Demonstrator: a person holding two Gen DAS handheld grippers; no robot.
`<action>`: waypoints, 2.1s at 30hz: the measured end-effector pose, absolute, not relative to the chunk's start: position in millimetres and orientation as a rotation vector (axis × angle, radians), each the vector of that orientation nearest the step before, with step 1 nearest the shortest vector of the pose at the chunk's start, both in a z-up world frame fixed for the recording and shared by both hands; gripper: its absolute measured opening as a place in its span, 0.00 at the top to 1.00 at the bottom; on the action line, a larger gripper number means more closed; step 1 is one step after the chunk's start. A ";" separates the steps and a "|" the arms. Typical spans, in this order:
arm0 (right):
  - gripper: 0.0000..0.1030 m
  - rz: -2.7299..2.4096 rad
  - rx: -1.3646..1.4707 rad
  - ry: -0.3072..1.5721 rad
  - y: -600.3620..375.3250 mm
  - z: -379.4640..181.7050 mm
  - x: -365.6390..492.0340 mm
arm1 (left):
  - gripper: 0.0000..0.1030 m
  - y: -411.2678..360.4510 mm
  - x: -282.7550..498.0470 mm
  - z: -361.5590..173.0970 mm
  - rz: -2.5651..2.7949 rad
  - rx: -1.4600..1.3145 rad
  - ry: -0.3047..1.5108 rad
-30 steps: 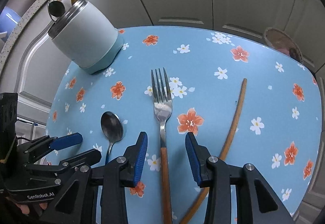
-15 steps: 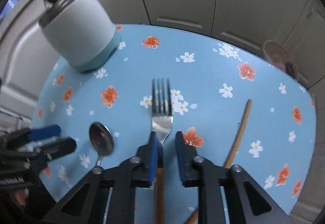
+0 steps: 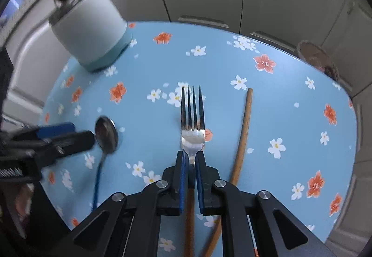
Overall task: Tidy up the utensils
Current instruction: 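Grasp the wooden-handled fork with the right tool while the left tool grasps the blue-handled spoon, then lift the fork and blue-handled spoon and carry them toward the jar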
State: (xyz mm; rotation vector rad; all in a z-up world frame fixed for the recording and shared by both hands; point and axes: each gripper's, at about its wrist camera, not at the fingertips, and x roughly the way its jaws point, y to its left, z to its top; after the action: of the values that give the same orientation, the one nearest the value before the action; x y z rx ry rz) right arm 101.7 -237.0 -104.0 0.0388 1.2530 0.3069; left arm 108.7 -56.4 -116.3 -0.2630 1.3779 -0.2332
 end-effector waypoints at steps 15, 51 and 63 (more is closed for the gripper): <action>0.89 0.308 0.129 1.254 -255.5 -102.9 103.9 | 0.24 -74.6 113.4 -121.6 -0.191 -0.214 1.360; 0.95 0.330 0.009 1.196 -230.2 -85.2 75.2 | 0.62 -54.8 97.7 -96.3 -0.243 -0.174 1.265; 0.95 0.377 0.086 1.066 -230.7 -32.8 50.2 | 0.62 -35.4 88.4 -43.9 -0.272 -0.204 1.163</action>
State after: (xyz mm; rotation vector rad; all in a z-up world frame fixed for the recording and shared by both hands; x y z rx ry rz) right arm 50.2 -230.7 -32.8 0.0862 1.0661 0.3773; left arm 88.4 -35.4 -43.9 -0.2040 1.1634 -0.2724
